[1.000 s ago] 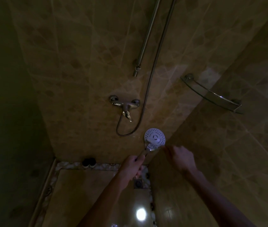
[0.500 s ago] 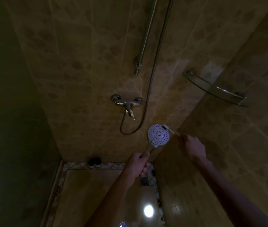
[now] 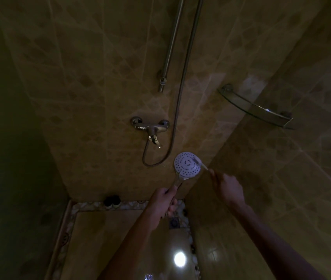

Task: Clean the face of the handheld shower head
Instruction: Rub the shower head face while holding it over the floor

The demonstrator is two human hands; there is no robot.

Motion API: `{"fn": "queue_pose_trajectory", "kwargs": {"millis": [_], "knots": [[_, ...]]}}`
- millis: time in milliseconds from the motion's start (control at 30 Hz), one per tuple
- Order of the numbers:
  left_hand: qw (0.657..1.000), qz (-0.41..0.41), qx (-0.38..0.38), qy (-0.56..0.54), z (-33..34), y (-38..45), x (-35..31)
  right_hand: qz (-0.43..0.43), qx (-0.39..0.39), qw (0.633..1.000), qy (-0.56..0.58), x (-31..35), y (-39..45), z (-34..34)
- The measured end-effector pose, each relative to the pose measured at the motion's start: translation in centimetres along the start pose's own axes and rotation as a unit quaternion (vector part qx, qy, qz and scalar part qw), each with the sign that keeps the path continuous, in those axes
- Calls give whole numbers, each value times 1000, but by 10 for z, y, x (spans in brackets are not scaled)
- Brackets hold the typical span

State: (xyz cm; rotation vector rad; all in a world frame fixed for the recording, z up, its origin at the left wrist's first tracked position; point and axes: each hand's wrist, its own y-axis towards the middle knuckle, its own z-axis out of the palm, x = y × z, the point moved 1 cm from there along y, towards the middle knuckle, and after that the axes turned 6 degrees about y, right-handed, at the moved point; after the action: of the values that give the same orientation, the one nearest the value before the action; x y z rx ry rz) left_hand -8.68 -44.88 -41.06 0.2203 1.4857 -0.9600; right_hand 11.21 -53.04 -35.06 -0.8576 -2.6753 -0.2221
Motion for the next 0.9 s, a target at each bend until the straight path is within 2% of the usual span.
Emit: {"fn": "queue_pose_trajectory", "kwargs": {"millis": [67, 133, 300, 367, 433, 500, 733, 800, 900], "knots": [[1000, -6, -2, -9, -1, 1, 1, -46, 36, 998, -32, 3, -18, 16], [1000, -8, -5, -14, -2, 2, 3, -70, 26, 996, -55, 2, -22, 20], [1000, -6, 5, -22, 3, 5, 2, 5, -46, 999, -17, -5, 4, -2], [1000, -12, 5, -26, 2, 5, 1, -8, -19, 1000, -6, -2, -2, 8], [999, -17, 1, -34, -1, 5, 2, -58, 23, 997, -54, 3, -20, 27], [999, -16, -1, -32, -3, 5, 1, -91, 24, 992, -84, 7, -26, 33], [1000, -9, -3, -29, -3, 9, -5, 11, -56, 998, 31, 10, -2, 24], [999, -9, -6, -35, -5, 8, -3, 6, -44, 999, 31, 14, -12, 32], [999, -5, -10, -46, -9, 6, -1, -51, -3, 997, -53, 14, -27, 47]]}}
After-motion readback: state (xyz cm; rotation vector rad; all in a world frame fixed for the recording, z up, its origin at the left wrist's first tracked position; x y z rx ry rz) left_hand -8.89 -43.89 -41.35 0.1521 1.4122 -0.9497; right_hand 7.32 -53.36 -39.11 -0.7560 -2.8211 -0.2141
